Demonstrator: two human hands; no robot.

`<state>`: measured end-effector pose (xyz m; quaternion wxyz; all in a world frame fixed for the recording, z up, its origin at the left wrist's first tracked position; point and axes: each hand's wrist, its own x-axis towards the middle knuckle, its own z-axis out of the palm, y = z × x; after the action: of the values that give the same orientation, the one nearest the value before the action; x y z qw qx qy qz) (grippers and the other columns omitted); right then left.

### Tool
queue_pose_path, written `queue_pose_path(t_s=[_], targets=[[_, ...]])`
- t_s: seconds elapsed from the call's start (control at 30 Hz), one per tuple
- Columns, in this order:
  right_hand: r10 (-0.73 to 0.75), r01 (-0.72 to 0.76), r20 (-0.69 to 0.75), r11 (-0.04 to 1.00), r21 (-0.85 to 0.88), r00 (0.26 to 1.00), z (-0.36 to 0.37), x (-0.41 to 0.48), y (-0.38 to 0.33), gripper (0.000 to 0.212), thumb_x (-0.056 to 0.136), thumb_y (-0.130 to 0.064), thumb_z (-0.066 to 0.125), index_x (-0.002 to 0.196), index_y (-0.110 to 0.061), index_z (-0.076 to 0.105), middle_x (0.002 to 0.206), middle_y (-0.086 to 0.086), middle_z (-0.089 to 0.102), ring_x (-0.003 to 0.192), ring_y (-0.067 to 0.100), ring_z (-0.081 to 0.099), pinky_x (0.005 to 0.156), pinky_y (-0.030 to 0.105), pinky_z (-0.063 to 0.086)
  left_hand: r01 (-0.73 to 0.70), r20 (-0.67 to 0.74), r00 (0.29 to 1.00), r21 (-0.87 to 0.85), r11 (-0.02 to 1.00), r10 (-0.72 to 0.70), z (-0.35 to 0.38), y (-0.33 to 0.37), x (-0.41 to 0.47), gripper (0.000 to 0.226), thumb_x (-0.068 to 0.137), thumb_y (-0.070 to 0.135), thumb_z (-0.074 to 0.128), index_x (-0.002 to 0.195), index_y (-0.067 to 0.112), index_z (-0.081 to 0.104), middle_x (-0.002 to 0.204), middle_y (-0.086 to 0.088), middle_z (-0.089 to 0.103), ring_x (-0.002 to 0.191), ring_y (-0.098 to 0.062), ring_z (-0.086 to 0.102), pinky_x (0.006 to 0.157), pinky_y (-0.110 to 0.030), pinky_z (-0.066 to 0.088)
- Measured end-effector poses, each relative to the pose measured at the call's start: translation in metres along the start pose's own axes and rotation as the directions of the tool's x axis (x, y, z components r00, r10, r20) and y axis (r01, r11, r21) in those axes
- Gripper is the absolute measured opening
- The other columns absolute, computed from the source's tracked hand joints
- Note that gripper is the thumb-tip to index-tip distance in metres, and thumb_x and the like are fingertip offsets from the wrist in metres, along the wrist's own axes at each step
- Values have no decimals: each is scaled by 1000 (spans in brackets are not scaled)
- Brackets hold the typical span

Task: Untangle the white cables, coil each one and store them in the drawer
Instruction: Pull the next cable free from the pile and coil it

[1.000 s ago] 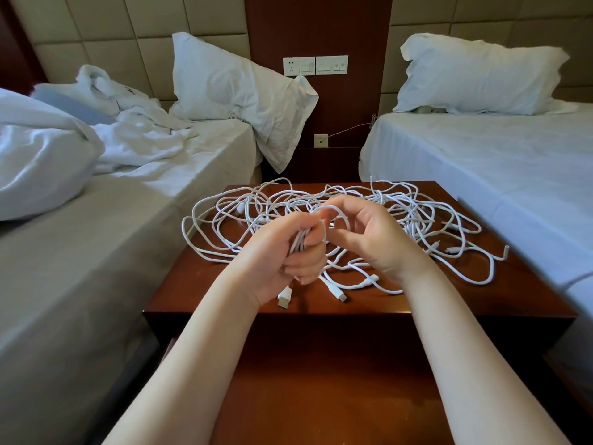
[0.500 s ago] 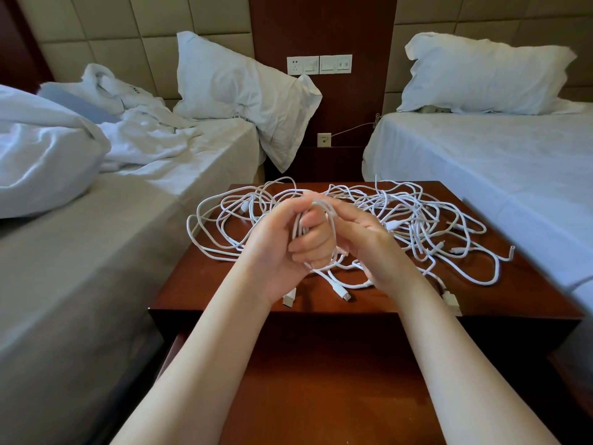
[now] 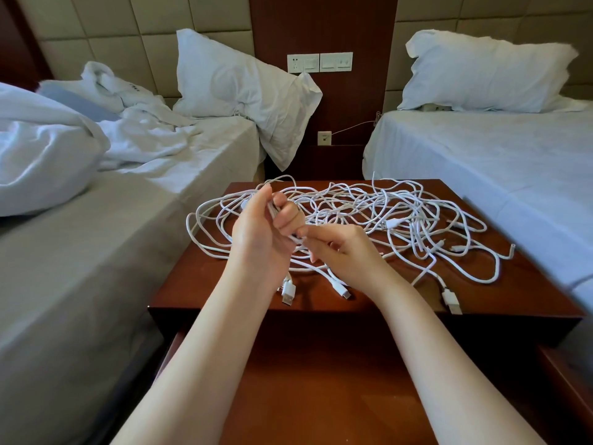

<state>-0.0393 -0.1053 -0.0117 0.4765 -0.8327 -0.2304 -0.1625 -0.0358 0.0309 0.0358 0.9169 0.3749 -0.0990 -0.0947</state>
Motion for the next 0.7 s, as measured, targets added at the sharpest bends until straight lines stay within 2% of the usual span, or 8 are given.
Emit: queue_pose_path(t_s=[0.1,0.17,0.23,0.33,0.4,0.5,0.6,0.7], targets=[[62,-58,44,995,-78,997,7,0,6,22,94,-13,59,106,-22,75,63,-14,61,64,4,57,64,14,40,-30,28,999,-61,998,32,-3,8,-2,34,98,25,27,66,16,37,48,6,28,43,-8,30,49,-21,37],[99,-89,88,990,-111,991,12,0,5,19,94,-17,59,101,-23,76,63,-14,62,65,7,57,66,21,41,-55,34,998,-95,994,58,-4,8,-3,30,96,20,29,69,15,38,51,6,31,45,-8,33,57,-22,36],[92,-81,119,992,-97,989,14,0,0,17,94,-19,59,98,-21,76,63,-16,62,64,5,56,65,21,40,-99,6,995,-87,991,100,-5,5,-1,28,97,14,30,70,15,38,53,5,34,46,-8,36,60,-23,36],[40,-22,116,988,-155,992,12,1,-6,16,95,-23,60,99,-18,75,75,-5,67,69,5,58,61,15,39,-171,-71,982,37,984,174,-5,3,5,31,99,7,26,70,15,35,51,5,35,46,-8,34,57,-22,35],[47,-30,86,980,-195,995,6,2,-7,14,95,-24,59,94,-18,72,79,-13,63,74,-7,55,61,9,37,-201,-126,969,105,974,214,-7,4,10,36,100,6,24,67,15,35,49,5,35,45,-9,32,57,-23,32],[32,-20,46,972,-232,998,1,3,-7,16,95,-25,58,84,-16,65,78,-12,60,77,0,54,63,16,38,-259,-175,934,269,928,312,-10,3,12,58,102,8,25,50,19,46,47,6,38,47,-9,33,58,-24,33],[44,-43,3,991,-124,999,-5,2,-11,16,93,-22,61,79,-15,66,74,-8,61,70,4,52,62,17,39,-274,-249,863,501,821,440,-19,0,13,44,102,11,31,59,13,41,48,6,41,50,-10,36,60,-27,36],[80,-77,-40,995,66,996,-11,0,-18,17,94,-14,59,78,-16,66,70,-10,59,60,-3,49,60,11,38,-248,-156,791,803,542,592,-30,-3,13,42,100,14,35,63,-2,47,57,-5,47,54,-13,40,57,-24,35]])
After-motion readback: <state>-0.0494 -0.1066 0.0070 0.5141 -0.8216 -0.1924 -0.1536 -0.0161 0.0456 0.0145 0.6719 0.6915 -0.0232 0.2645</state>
